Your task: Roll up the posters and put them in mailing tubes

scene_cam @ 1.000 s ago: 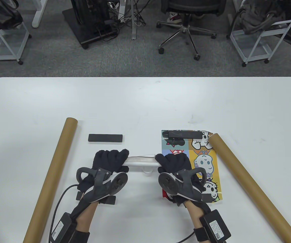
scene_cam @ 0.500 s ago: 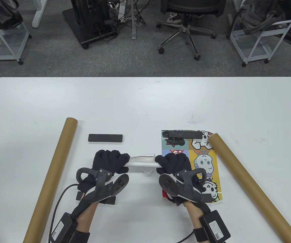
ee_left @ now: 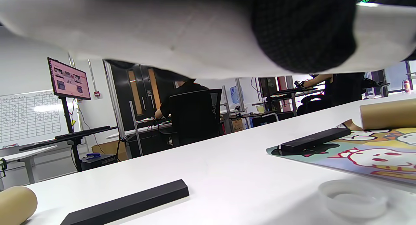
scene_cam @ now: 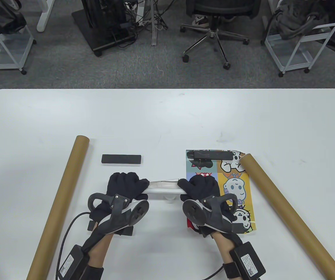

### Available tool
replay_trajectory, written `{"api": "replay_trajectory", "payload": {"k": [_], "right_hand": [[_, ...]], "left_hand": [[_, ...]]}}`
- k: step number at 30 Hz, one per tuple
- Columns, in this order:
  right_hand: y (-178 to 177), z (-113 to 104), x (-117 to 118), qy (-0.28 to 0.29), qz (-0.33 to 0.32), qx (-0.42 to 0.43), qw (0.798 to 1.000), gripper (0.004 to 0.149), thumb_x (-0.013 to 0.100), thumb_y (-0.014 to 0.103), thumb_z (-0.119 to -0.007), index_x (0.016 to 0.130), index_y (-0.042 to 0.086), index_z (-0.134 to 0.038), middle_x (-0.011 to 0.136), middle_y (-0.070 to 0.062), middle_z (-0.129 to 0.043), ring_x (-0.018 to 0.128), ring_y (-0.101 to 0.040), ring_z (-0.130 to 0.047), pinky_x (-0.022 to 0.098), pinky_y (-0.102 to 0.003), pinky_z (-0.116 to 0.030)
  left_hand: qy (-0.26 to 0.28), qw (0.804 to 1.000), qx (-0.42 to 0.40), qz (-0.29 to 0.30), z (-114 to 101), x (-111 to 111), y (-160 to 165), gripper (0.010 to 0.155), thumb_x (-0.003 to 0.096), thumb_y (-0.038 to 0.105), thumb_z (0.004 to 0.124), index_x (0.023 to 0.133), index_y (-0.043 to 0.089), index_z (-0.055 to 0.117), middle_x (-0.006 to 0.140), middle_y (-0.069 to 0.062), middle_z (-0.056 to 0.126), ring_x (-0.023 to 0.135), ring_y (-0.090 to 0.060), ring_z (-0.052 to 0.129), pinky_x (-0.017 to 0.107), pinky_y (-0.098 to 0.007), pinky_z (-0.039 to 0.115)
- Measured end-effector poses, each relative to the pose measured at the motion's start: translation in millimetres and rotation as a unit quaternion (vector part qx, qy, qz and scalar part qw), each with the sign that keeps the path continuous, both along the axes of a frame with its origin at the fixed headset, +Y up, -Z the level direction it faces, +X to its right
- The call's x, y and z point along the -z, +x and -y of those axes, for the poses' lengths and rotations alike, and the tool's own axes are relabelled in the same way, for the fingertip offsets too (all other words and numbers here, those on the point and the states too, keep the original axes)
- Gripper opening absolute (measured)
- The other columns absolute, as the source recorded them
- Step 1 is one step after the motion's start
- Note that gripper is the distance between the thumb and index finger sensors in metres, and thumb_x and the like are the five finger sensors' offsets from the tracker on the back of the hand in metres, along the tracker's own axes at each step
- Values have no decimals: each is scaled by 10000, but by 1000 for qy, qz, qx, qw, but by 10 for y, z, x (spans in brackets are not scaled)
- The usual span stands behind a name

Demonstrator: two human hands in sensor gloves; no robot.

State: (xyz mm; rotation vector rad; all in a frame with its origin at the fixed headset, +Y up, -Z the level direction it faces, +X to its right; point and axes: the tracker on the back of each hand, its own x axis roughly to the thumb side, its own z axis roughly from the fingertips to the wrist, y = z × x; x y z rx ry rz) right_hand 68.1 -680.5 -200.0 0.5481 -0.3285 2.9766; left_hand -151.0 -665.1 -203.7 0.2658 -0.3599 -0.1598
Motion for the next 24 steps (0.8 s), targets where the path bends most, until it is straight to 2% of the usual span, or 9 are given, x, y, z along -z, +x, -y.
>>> {"api": "replay_trajectory", "payload": {"k": [2, 4, 8, 11, 14, 16, 18, 21, 24], "right_hand": [[-2, 0, 2, 0, 1, -3, 1000, 544, 425, 371, -744, 942, 204, -724, 802, -71, -818, 674, -348, -882, 656, -650, -673], [0, -5, 0, 3, 3, -2, 1000, 566, 427, 373, -734, 961, 189, -703, 800, -63, -849, 675, -344, -910, 651, -641, -688], [-14, 17, -1, -10, 0, 7, 1000, 536, 475, 334, -636, 973, 141, -685, 834, -93, -834, 703, -389, -887, 650, -672, -663], [-14, 31, 6, -34, -1, 1, 999, 525, 504, 329, -583, 986, 127, -624, 845, -121, -781, 664, -409, -834, 662, -707, -608], [20, 41, 28, -29, 7, 5, 1000, 564, 468, 424, -676, 963, 158, -639, 813, -91, -793, 631, -376, -839, 662, -687, -623], [35, 32, 27, -6, 21, -4, 1000, 488, 459, 390, -706, 909, 203, -692, 755, -46, -835, 582, -333, -878, 651, -655, -667], [47, 31, 30, -11, 21, 0, 1000, 463, 453, 389, -715, 884, 220, -721, 731, -32, -856, 566, -319, -896, 646, -643, -686], [41, 38, 36, -18, 13, 14, 1000, 463, 451, 394, -717, 878, 217, -745, 720, -34, -873, 561, -319, -906, 640, -640, -694], [20, 35, 18, -14, 12, 4, 1000, 470, 453, 393, -712, 885, 213, -749, 735, -42, -872, 580, -328, -903, 645, -645, -687]], "left_hand": [[-2, 1000, -8, -3, -5, 7, -14, 656, 400, 544, 807, 1016, 333, 735, 866, 104, 906, 758, -159, 989, 772, -507, 753], [-7, 1000, -17, -6, -7, 17, -31, 662, 407, 539, 792, 1022, 302, 725, 865, 99, 926, 759, -162, 1009, 772, -502, 757], [-24, 999, -28, -2, 2, 10, -5, 545, 485, 469, 651, 1004, 311, 704, 894, 74, 898, 777, -212, 971, 783, -541, 713], [-10, 1000, 7, -5, 1, -14, 49, 526, 511, 425, 573, 1016, 306, 659, 915, 44, 849, 785, -249, 913, 794, -581, 667], [-21, 1000, -11, 3, -1, -4, 36, 527, 506, 461, 591, 1011, 331, 670, 902, 74, 863, 761, -216, 925, 788, -548, 694], [-25, 1000, -17, 6, -7, -14, 46, 522, 503, 466, 608, 1003, 339, 685, 895, 75, 873, 751, -215, 933, 785, -542, 701], [-16, 1000, -8, 7, -17, -24, 58, 524, 495, 479, 625, 999, 350, 683, 890, 81, 876, 747, -205, 938, 783, -536, 709], [13, 1000, 25, 1, -20, -27, 61, 517, 456, 514, 720, 960, 403, 690, 843, 123, 886, 704, -159, 952, 776, -512, 732], [-8, 1000, -2, 1, -4, -18, 26, 506, 450, 516, 733, 945, 412, 715, 834, 120, 899, 699, -162, 960, 775, -510, 734]]}}
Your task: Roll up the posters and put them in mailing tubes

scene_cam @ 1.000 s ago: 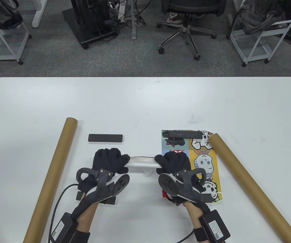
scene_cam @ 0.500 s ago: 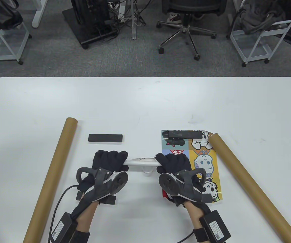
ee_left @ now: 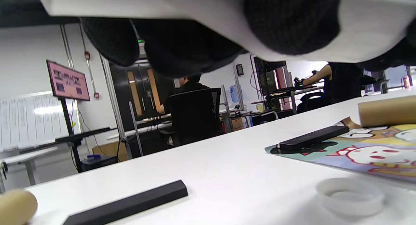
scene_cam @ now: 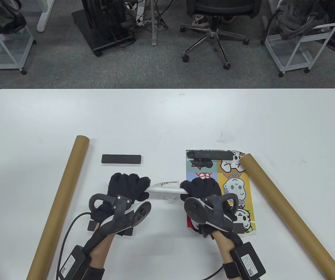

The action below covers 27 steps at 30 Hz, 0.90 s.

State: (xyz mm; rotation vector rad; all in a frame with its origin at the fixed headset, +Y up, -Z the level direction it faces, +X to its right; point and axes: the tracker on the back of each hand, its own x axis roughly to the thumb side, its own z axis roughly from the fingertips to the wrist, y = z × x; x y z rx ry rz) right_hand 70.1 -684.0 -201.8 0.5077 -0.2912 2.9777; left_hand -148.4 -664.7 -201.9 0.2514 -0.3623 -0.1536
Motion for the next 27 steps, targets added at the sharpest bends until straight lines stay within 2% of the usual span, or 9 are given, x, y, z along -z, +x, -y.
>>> {"api": "replay_trajectory", "payload": {"k": [5, 8, 13, 15, 18, 20, 23, 25, 27], "right_hand": [[-25, 13, -5, 7, 4, -12, 1000, 502, 452, 376, -698, 919, 195, -739, 896, -134, -772, 716, -403, -831, 661, -687, -626], [-20, 17, -5, 3, 5, -10, 1000, 513, 445, 376, -704, 926, 200, -741, 851, -111, -758, 681, -372, -825, 661, -680, -627], [-10, 22, 12, -5, -3, -3, 1000, 562, 435, 378, -720, 963, 186, -699, 793, -70, -793, 660, -348, -855, 663, -662, -649], [-9, 20, 4, -5, -1, -8, 1000, 613, 429, 385, -720, 1000, 174, -646, 785, -50, -829, 658, -333, -888, 661, -647, -670], [-7, 16, 12, -2, 0, -2, 1000, 543, 451, 364, -678, 960, 177, -677, 786, -38, -867, 664, -346, -916, 651, -644, -684], [-14, 24, 7, -10, -3, -12, 1000, 517, 478, 329, -629, 971, 174, -653, 837, -70, -837, 714, -390, -878, 656, -686, -650], [30, 31, 16, -31, -20, 7, 999, 520, 498, 344, -607, 984, 158, -609, 824, -91, -795, 656, -396, -834, 663, -708, -605], [25, 43, 21, -28, -19, 16, 999, 534, 484, 410, -663, 962, 174, -628, 791, -71, -807, 617, -370, -842, 658, -692, -622], [-2, 35, 18, -5, -6, -6, 1000, 499, 465, 406, -687, 925, 213, -661, 746, -30, -836, 580, -329, -872, 652, -659, -661]], "left_hand": [[-4, 1000, 1, -2, 25, 20, -1, 498, 455, 514, 720, 943, 416, 732, 913, 104, 853, 786, -182, 927, 783, -511, 722], [-2, 1000, 6, -7, 23, 7, 13, 493, 455, 507, 715, 938, 420, 757, 956, 55, 802, 817, -212, 884, 790, -532, 700], [-7, 1000, -1, -5, 9, 16, 3, 504, 447, 507, 723, 937, 411, 791, 921, 74, 833, 795, -200, 907, 785, -527, 713], [-15, 1000, 0, -3, 27, 13, -1, 545, 457, 499, 699, 984, 379, 770, 908, 67, 852, 780, -203, 926, 780, -529, 720], [-22, 1000, 1, -4, 41, 26, 18, 623, 487, 467, 617, 1093, 322, 594, 902, 62, 874, 772, -221, 952, 779, -535, 721], [-23, 1000, 3, -1, 33, 10, 52, 570, 498, 453, 595, 1055, 330, 626, 885, 37, 886, 750, -232, 955, 775, -548, 717], [-14, 1000, 11, 1, 10, 3, 44, 535, 494, 482, 589, 1015, 367, 639, 867, 76, 876, 719, -204, 942, 776, -533, 720], [-13, 1000, 2, -1, 6, 10, 35, 539, 465, 532, 664, 984, 386, 666, 827, 93, 887, 683, -190, 940, 774, -526, 716], [-3, 1000, 15, -3, 6, 9, 30, 512, 457, 537, 697, 952, 405, 697, 802, 115, 898, 665, -166, 953, 769, -514, 734]]}}
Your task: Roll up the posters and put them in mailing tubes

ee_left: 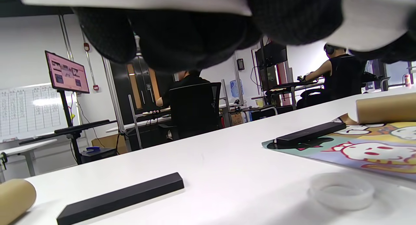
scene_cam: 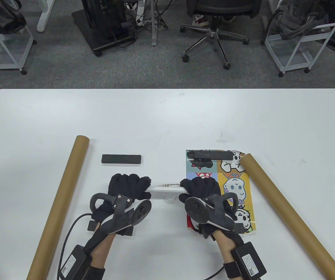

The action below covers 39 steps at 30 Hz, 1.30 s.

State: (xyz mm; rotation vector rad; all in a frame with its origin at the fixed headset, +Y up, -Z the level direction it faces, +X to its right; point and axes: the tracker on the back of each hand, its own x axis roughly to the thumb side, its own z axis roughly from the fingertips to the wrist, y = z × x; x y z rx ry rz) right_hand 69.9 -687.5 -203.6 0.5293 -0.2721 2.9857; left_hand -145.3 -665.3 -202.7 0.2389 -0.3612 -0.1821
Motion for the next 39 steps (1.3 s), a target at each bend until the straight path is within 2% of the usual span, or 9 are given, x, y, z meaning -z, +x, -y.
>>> {"api": "replay_trajectory", "payload": {"k": [6, 10, 14, 20, 23, 25, 27, 34, 39], "right_hand": [[-11, 9, -7, 5, 2, -1, 1000, 469, 457, 396, -691, 895, 232, -719, 731, -31, -867, 588, -333, -892, 649, -652, -674], [-3, 21, 0, 5, 4, 3, 1000, 498, 453, 396, -693, 916, 217, -734, 879, -99, -806, 704, -384, -858, 658, -667, -654], [-7, 20, -3, 17, 8, 2, 1000, 542, 446, 385, -709, 948, 181, -727, 922, -129, -751, 718, -389, -831, 663, -676, -637], [-29, 19, -14, 13, 3, -10, 1000, 595, 435, 373, -723, 982, 146, -664, 804, -51, -836, 636, -328, -897, 647, -656, -690], [-19, 24, -4, 5, -1, 5, 1000, 572, 446, 377, -697, 974, 161, -660, 801, -39, -876, 642, -329, -932, 635, -650, -711], [-16, 21, -11, 8, -2, 6, 1000, 548, 461, 376, -675, 971, 174, -669, 835, -60, -873, 686, -357, -918, 634, -669, -700], [-13, 36, -5, -3, -4, 3, 1000, 541, 476, 372, -659, 978, 171, -659, 866, -80, -850, 718, -378, -894, 637, -683, -684], [13, 56, 4, -17, -7, 10, 1000, 549, 489, 372, -659, 992, 153, -646, 903, -110, -813, 756, -407, -855, 643, -712, -649], [-5, 54, 0, -14, -8, 5, 1000, 556, 488, 380, -662, 995, 154, -644, 924, -117, -798, 777, -416, -841, 648, -719, -635]], "left_hand": [[-7, 1000, -8, 2, 22, 6, -11, 494, 455, 537, 705, 933, 418, 745, 863, 110, 878, 745, -178, 937, 778, -522, 723], [2, 1000, 0, -6, 9, -18, 16, 505, 451, 537, 709, 938, 418, 773, 977, 39, 750, 832, -234, 839, 796, -549, 675], [1, 1000, 1, 2, 7, -10, 23, 524, 448, 537, 719, 947, 393, 786, 938, 53, 792, 799, -215, 872, 789, -536, 701], [-24, 999, -35, -1, 14, 24, -51, 660, 441, 554, 724, 1064, 345, 668, 892, 75, 877, 779, -193, 954, 785, -510, 730], [-41, 997, -58, -5, 22, 49, -92, 625, 469, 530, 672, 1055, 315, 672, 891, 70, 913, 779, -208, 986, 787, -508, 732], [-49, 997, -63, -1, 33, 45, -86, 543, 496, 500, 622, 1012, 349, 700, 902, 54, 901, 787, -230, 965, 787, -534, 716], [-49, 997, -52, 2, 45, 40, -59, 534, 508, 488, 590, 1017, 352, 682, 904, 35, 884, 768, -240, 945, 785, -547, 702], [-48, 998, -38, 5, 52, 29, -26, 533, 511, 513, 580, 1013, 368, 684, 884, 58, 893, 716, -225, 955, 770, -537, 726], [-72, 996, -55, 11, 49, 37, -45, 535, 516, 515, 581, 1005, 344, 717, 850, 52, 923, 663, -227, 976, 746, -534, 752]]}}
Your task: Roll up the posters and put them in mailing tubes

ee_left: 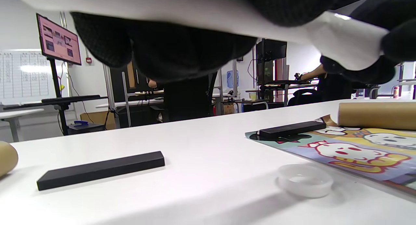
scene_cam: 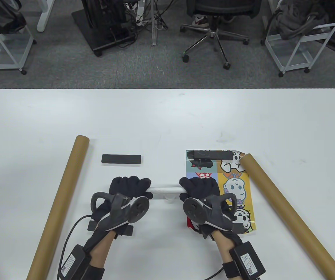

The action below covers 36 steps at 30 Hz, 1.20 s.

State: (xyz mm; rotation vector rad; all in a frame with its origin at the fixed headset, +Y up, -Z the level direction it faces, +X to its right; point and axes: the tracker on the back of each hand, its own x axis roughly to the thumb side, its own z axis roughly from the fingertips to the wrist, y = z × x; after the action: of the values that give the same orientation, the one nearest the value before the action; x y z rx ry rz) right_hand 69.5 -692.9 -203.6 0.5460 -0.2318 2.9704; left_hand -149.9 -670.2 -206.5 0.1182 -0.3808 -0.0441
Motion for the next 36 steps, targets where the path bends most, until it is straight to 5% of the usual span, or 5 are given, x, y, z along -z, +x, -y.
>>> {"api": "replay_trajectory", "payload": {"k": [8, 20, 23, 27, 36], "right_hand": [[0, -8, -3, 9, 0, 9, 1000, 557, 482, 382, -669, 994, 166, -643, 918, -105, -803, 768, -406, -850, 649, -716, -635], [23, 4, 14, 9, 1, 16, 1000, 562, 481, 388, -665, 996, 165, -642, 925, -108, -797, 774, -408, -845, 651, -719, -628], [33, -2, 8, 10, 2, 19, 1000, 556, 483, 375, -650, 999, 166, -642, 930, -111, -795, 778, -414, -842, 652, -728, -617], [36, 4, 18, 9, 1, 24, 1000, 551, 490, 374, -637, 1000, 164, -644, 930, -114, -795, 779, -415, -841, 653, -728, -614], [59, 20, 40, -1, 5, 23, 1000, 515, 492, 367, -645, 976, 192, -663, 892, -96, -811, 734, -396, -853, 655, -718, -616]], "left_hand": [[35, 999, 25, 1, -15, -9, -8, 608, 469, 504, 777, 1037, 437, 572, 869, 98, 907, 620, -158, 1003, 706, -472, 819], [47, 999, 20, -1, -25, -19, 17, 521, 463, 492, 766, 974, 389, 774, 947, 46, 825, 800, -202, 920, 778, -519, 731], [59, 998, 6, -4, -41, -23, 0, 673, 452, 509, 768, 1089, 346, 624, 895, 91, 900, 784, -175, 990, 778, -494, 752], [57, 998, 8, -2, -42, -18, 0, 549, 466, 500, 733, 993, 349, 721, 890, 89, 922, 784, -180, 1007, 777, -498, 750], [46, 999, 0, -3, -29, -13, -6, 569, 490, 516, 693, 1037, 359, 688, 1024, 50, 835, 907, -231, 924, 791, -535, 715]]}}
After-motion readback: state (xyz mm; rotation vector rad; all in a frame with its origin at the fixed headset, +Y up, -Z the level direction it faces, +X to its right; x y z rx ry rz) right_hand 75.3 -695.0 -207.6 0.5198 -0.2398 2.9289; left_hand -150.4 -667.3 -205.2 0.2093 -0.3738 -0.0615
